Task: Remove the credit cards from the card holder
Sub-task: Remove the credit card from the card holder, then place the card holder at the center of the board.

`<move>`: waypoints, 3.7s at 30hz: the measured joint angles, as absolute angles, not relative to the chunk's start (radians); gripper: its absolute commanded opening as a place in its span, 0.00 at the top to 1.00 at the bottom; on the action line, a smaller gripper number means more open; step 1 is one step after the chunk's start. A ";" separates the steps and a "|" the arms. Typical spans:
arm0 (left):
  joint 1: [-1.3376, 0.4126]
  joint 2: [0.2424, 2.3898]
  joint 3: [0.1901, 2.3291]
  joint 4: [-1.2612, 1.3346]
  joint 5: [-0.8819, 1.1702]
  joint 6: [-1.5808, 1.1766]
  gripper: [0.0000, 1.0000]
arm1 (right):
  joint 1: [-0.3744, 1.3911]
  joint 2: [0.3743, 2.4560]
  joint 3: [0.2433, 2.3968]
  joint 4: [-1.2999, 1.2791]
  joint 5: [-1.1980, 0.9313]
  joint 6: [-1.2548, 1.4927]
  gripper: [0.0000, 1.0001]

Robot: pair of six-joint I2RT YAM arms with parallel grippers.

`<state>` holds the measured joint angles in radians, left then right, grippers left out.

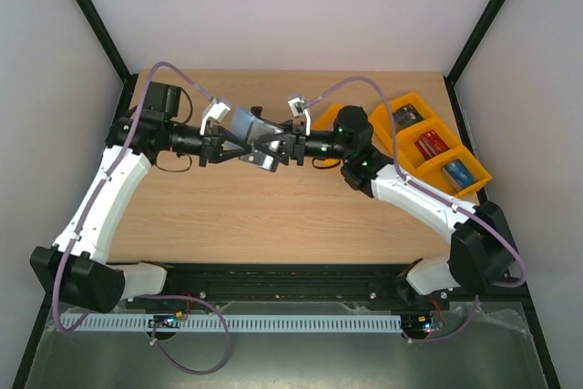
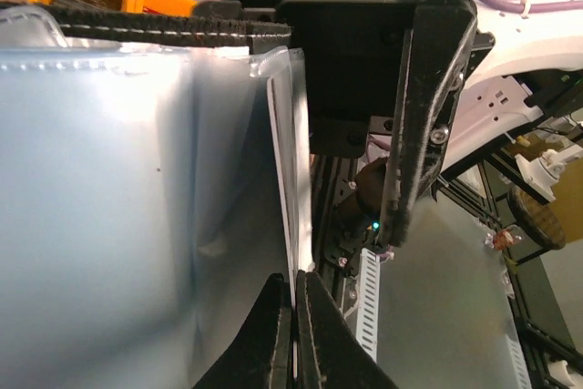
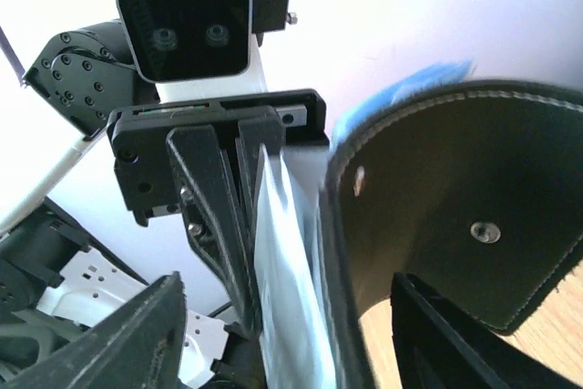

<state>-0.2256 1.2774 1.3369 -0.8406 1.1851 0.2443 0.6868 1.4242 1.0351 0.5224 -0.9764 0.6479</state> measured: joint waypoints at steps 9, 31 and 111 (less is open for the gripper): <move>-0.206 1.274 1.348 -0.859 1.187 0.266 0.98 | 0.680 1.375 0.965 0.531 -0.959 0.652 0.76; -0.130 1.264 1.351 -0.858 1.238 0.255 0.66 | 0.676 1.375 0.963 0.548 -1.048 0.656 0.98; 0.207 1.268 1.328 -0.742 1.076 0.149 0.98 | 0.841 1.777 1.175 0.319 -0.934 0.599 0.98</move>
<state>0.2066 1.2678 1.3285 -0.7418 1.0760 0.1486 0.8410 1.7771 1.1751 0.3187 -0.9337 0.5991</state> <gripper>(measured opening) 0.025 0.038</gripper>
